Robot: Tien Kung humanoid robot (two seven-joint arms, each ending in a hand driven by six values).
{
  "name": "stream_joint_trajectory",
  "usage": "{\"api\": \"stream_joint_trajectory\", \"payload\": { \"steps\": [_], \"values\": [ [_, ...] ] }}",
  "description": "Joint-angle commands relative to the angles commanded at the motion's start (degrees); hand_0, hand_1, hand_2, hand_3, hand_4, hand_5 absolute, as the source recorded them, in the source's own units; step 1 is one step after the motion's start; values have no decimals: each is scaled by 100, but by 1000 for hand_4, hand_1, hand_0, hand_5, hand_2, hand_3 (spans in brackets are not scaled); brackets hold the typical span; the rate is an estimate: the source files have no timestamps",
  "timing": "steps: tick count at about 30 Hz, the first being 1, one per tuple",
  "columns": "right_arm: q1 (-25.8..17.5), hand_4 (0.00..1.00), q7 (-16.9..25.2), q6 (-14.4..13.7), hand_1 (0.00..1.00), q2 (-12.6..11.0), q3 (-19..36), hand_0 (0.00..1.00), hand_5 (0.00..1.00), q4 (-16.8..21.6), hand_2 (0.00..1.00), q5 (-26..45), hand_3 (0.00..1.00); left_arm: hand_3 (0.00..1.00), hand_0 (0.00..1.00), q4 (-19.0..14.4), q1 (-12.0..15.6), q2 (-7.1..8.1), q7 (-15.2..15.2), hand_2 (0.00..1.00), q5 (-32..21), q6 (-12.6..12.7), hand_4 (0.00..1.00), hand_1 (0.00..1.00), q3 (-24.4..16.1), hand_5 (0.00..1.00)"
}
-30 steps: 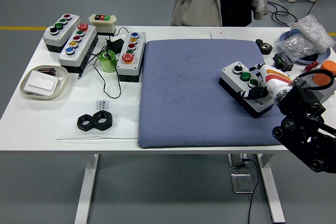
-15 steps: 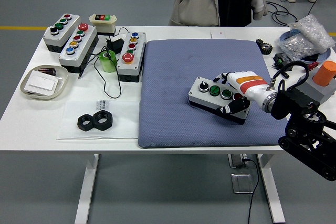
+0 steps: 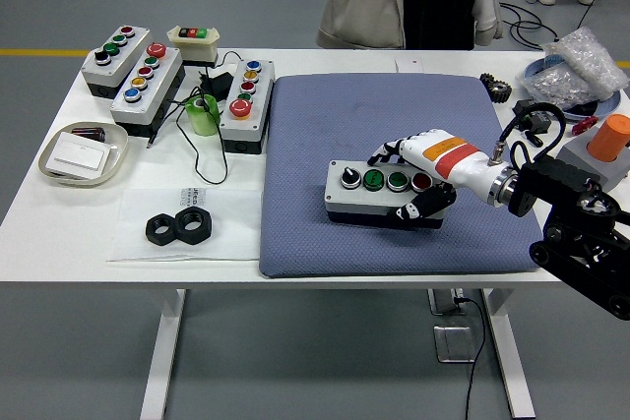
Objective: Pick up the button,place it on the desk,press the button,press the button
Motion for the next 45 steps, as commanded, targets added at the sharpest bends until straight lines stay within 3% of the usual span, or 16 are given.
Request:
{"api": "stream_joint_trajectory", "payload": {
  "steps": [1, 6, 7, 12, 13, 40, 45],
  "values": [
    [28, 836, 14, 17, 477, 3, -39, 547, 156, -29, 542, -13, 751, 798, 688, 0, 0, 0, -1, 768, -1, 1, 725, 665, 1, 998],
    [123, 836, -26, 107, 477, 43, -134, 547, 156, -161, 542, -209, 751, 798, 688, 0, 6, -1, 6, 768, 24, 0, 725, 665, -15, 998],
    [131, 855, -48, 144, 602, 53, -124, 703, 133, -186, 646, -278, 940, 798, 688, 0, 7, -1, 9, 768, 32, -1, 724, 666, -18, 998],
    [142, 855, -104, 228, 602, 56, -85, 703, 133, -232, 646, -434, 940, 798, 688, 0, 10, 2, 18, 768, 68, -3, 724, 666, -38, 998],
    [138, 879, -117, 238, 683, 53, -73, 770, 110, -239, 748, -455, 998, 798, 687, 0, 11, 2, 19, 768, 72, -3, 724, 666, -40, 998],
    [0, 892, -391, 417, 697, -88, 322, 788, 107, -50, 824, -625, 998, 798, 689, 6, 28, 9, 13, 768, 98, -10, 725, 667, -75, 998],
    [-96, 905, -435, 460, 710, -158, 434, 805, 92, 183, 832, -610, 998, 798, 688, 6, 21, 10, 1, 768, 59, -7, 723, 666, -47, 998]
  ]
}}
